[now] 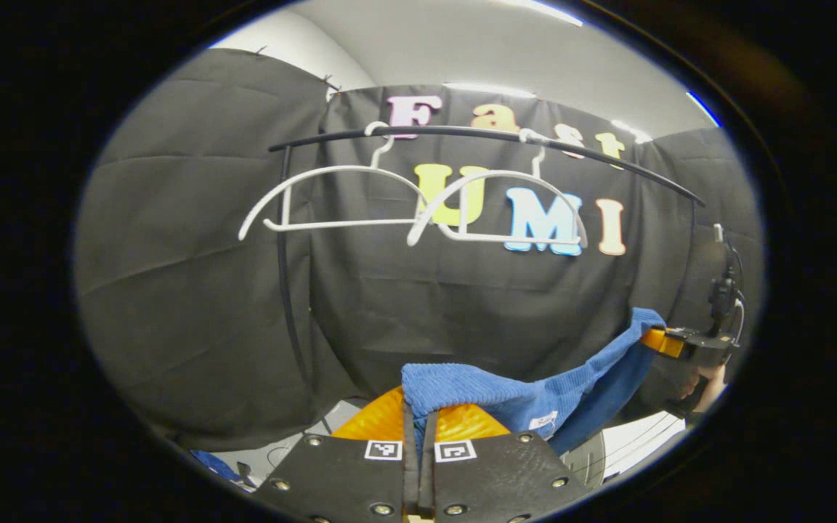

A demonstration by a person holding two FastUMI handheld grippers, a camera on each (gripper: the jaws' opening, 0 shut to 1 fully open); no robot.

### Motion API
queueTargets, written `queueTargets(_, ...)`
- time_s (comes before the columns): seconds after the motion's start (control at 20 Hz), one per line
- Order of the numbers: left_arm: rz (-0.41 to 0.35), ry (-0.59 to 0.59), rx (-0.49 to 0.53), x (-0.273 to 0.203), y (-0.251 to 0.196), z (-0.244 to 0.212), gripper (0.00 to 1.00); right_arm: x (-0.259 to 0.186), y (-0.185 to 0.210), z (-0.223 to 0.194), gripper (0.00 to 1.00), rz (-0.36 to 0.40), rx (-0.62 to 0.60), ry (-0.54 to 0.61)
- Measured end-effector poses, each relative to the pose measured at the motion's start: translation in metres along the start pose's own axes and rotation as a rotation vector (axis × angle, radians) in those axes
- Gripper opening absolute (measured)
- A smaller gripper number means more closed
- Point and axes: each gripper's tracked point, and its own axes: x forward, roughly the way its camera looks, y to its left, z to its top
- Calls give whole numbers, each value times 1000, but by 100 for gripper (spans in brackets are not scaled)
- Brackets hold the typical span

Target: Grasp the clothes on the hanger with both hands and then place them into the laundry hamper below.

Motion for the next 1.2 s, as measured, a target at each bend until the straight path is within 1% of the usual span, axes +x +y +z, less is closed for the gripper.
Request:
queueTargets(0.1,-72,12,7,3,-5,-13,2,-22,16,-7,0,-34,-1,16)
queueTargets(0.3,-205,26,26,-3,-13,-24,1,-59,49,-14,0,-84,-33,8)
queueTargets(0.45,-279,32,21,-7,-30,-21,2,-80,73,-12,0,-82,-22,1)
queueTargets(0.6,-341,39,13,-6,-56,-22,1,-93,93,-13,0,-55,-9,3)
queueTargets(0.7,-358,65,3,-4,-70,-34,1,-97,98,-25,0,-43,-3,28)
queueTargets(0.85,-351,96,3,-3,-77,-51,1,-105,91,-49,0,-50,-10,76)
queueTargets(1.05,-340,174,-23,-1,-82,-86,1,-110,84,-83,0,-44,56,142)
queueTargets(1.2,-336,233,14,7,-89,-114,1,-109,78,-122,0,-40,67,216)
